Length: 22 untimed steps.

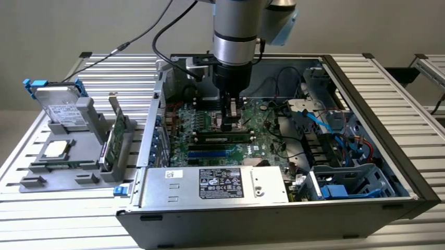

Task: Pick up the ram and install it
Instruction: 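Press down the ram until it locks into place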

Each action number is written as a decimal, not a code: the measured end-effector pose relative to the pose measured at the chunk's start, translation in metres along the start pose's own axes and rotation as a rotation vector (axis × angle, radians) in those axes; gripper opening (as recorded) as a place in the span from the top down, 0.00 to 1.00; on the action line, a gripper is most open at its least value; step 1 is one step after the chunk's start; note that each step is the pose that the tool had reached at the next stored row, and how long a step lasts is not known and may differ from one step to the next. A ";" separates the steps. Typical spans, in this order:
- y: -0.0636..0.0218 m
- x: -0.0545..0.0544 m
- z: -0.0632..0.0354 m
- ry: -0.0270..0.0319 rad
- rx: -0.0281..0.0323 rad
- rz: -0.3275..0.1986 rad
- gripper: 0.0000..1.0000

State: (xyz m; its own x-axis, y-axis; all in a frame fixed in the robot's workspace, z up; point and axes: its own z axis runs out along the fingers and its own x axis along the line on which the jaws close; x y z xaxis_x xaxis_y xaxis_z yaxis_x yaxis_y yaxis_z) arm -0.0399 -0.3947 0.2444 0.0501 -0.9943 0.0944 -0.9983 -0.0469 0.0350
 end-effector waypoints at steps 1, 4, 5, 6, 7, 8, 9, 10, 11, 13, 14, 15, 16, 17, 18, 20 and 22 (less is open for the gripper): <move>0.0000 0.000 0.0000 0.0000 0.0000 0.000 0.90; 0.0000 0.000 0.0000 0.0000 0.0000 0.000 0.90; 0.0000 0.000 0.0000 0.0000 0.0000 0.000 0.90; 0.0000 0.000 0.0000 0.0000 0.0000 0.000 0.90; 0.0000 0.000 0.0000 0.0000 0.0000 0.000 0.90; 0.0000 0.000 0.0000 0.0000 0.0000 0.000 0.90; 0.0000 0.000 0.0000 -0.0001 -0.0003 0.003 0.90; 0.0000 0.000 0.0000 -0.0009 -0.0017 0.017 0.90; 0.0000 0.000 0.0000 -0.0017 -0.0030 0.032 0.90; 0.0000 0.000 0.0001 -0.0032 -0.0059 0.063 0.90; 0.0000 0.000 0.0001 -0.0037 -0.0075 0.079 0.90; 0.0000 0.000 0.0001 -0.0042 -0.0089 0.095 0.90; 0.0000 0.000 0.0001 -0.0048 -0.0104 0.110 0.90; 0.0000 0.000 0.0001 -0.0054 -0.0119 0.126 0.90; 0.0000 0.000 0.0001 -0.0059 -0.0134 0.142 0.90; 0.0000 0.000 0.0001 -0.0070 -0.0165 0.175 0.90; 0.0000 0.000 0.0001 -0.0082 -0.0195 0.207 0.90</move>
State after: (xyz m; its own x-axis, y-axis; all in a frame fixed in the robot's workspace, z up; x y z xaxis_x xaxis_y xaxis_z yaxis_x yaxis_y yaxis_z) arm -0.0399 -0.3947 0.2443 -0.1560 -0.9833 0.0935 -0.9865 0.1599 0.0350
